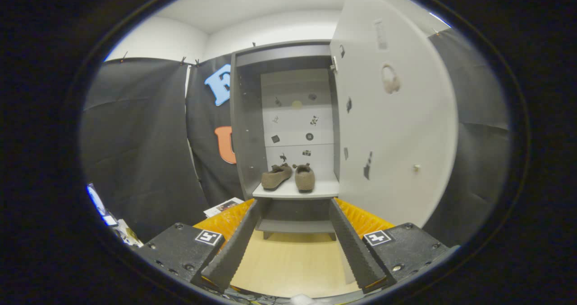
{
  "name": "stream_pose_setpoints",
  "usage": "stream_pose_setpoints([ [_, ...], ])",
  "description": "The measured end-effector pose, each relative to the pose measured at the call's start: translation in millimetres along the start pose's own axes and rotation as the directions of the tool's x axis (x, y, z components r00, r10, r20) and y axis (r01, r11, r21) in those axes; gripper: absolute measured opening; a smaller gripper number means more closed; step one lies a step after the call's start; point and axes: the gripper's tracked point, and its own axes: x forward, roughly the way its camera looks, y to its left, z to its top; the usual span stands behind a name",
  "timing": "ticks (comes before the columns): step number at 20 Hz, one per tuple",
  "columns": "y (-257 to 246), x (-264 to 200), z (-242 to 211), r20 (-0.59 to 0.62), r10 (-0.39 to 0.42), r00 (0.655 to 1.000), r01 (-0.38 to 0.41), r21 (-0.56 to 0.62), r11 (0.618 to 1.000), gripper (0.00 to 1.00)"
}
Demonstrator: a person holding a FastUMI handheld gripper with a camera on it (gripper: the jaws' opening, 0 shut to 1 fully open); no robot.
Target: Open the shoe cabinet door, grab the shoes and put them into the shoe cabinet, then close the shoe cabinet door.
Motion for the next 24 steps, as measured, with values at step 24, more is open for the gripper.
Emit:
stream_pose_setpoints([
  [24, -223, -10, 24, -0.001, 0.006, 1.0, -0.006, -0.023, 1.0, 0.99],
])
